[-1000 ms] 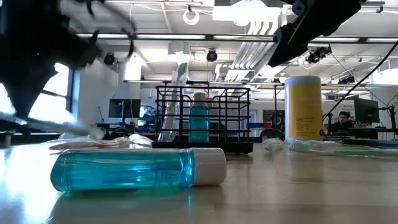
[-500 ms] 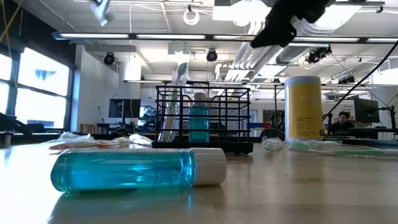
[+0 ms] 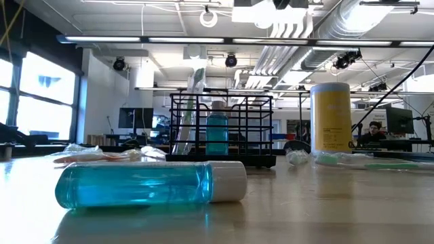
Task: Pick & Place toothbrushing station
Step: Put the green toothbrush into the black mesh organizer
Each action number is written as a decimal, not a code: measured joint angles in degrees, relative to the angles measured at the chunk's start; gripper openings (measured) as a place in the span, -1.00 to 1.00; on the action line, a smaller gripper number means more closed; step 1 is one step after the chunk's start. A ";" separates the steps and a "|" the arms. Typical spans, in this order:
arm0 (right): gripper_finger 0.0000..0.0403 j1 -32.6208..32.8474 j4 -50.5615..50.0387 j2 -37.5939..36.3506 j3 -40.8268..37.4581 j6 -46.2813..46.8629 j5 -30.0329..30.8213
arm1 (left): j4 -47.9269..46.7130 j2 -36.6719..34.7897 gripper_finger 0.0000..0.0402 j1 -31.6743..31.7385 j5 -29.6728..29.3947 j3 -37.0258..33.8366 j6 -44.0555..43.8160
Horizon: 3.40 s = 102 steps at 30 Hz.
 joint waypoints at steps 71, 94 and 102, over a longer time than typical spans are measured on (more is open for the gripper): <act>-0.96 -4.93 -3.79 2.76 0.04 -6.49 -8.12 | 17.31 3.40 -0.63 9.36 12.57 1.09 15.72; -0.97 -3.35 -13.07 -5.96 0.04 -15.93 19.04 | -22.27 -20.55 -0.47 21.28 36.88 -3.76 -74.20; -0.97 -6.85 -9.33 -0.70 0.00 -15.27 14.49 | -11.39 -27.57 -0.47 22.89 37.63 -17.92 -78.30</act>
